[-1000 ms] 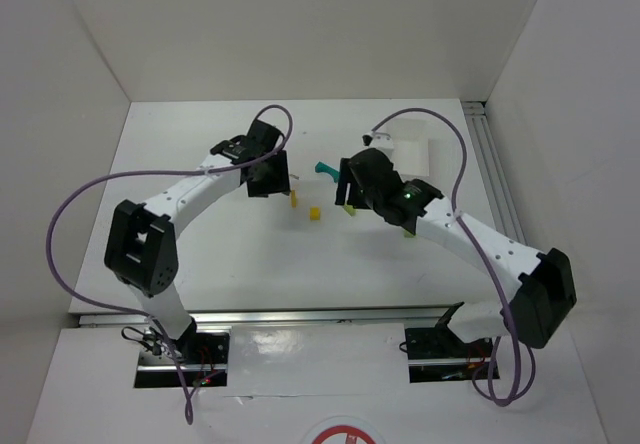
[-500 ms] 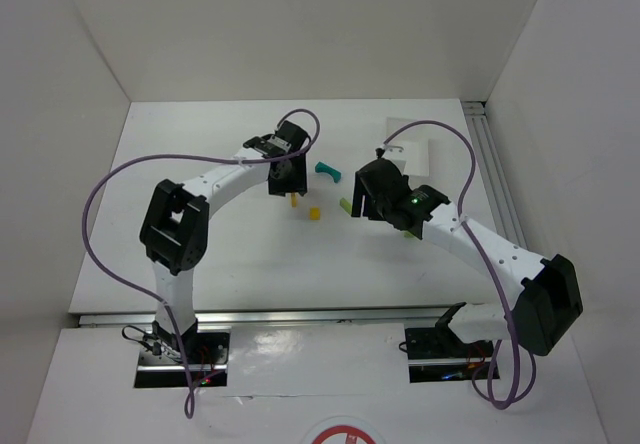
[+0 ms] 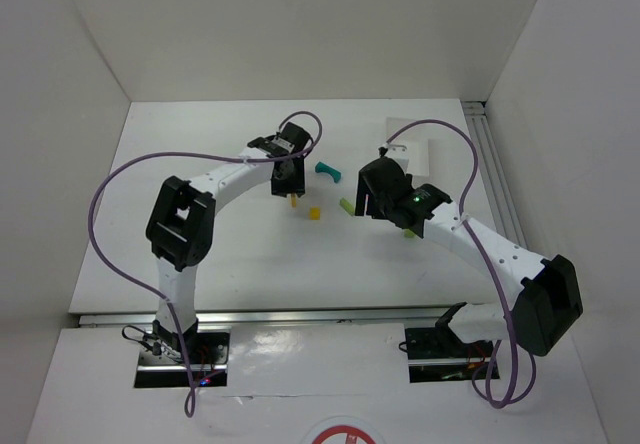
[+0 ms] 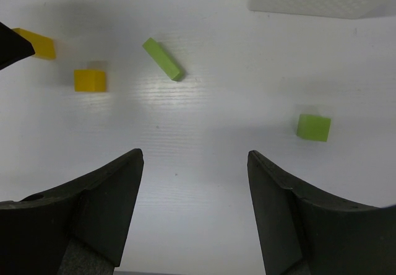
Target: Build the wood block tower
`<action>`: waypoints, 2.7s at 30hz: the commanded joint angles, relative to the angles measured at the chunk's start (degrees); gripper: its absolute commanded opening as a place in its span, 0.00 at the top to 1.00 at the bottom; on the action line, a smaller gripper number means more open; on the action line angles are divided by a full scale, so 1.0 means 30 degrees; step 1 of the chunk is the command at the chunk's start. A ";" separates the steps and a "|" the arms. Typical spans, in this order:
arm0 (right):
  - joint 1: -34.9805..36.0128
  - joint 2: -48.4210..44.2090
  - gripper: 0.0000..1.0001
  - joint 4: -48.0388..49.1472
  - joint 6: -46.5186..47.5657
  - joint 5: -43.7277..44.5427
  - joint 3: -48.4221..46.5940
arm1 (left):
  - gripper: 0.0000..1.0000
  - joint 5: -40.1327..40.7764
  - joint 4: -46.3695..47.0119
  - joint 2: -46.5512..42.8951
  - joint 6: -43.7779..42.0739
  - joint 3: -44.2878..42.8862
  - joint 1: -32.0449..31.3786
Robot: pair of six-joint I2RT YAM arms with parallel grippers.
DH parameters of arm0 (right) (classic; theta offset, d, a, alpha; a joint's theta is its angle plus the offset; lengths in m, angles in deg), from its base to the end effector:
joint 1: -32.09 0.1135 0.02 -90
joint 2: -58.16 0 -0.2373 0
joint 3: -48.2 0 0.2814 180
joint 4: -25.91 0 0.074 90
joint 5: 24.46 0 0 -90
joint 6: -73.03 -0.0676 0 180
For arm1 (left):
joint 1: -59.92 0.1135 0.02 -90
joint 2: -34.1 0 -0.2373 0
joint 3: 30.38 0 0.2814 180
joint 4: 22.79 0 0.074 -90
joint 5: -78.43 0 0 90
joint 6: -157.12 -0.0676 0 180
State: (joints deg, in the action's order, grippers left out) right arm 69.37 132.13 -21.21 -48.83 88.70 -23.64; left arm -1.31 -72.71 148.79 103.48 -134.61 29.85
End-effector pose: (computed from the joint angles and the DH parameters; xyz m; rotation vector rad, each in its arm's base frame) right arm 0.2743 0.1754 0.2280 0.0671 2.3425 0.0982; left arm 0.4087 -0.2227 0.1559 -0.2049 2.6004 -0.1818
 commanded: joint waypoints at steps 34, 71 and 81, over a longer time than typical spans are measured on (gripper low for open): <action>-0.0267 -0.0078 0.24 -0.0028 0.0277 -0.0161 0.0067 | 0.89 0.2315 -0.2110 -0.0526 0.1091 -0.0442 -0.1344; -0.0267 -0.0020 0.24 -0.0028 0.0277 -0.0161 0.0067 | 0.76 0.2556 -0.1354 -0.0525 0.2265 0.0902 -0.1990; -0.0267 -0.0020 0.24 -0.0028 0.0277 -0.0161 0.0067 | 0.76 0.1736 -0.0737 -0.1081 0.2265 0.1109 -0.1990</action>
State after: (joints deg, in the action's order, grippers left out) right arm 68.91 132.22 -21.19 -48.55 87.61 -22.87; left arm 5.42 -75.57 148.31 110.63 -132.08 23.73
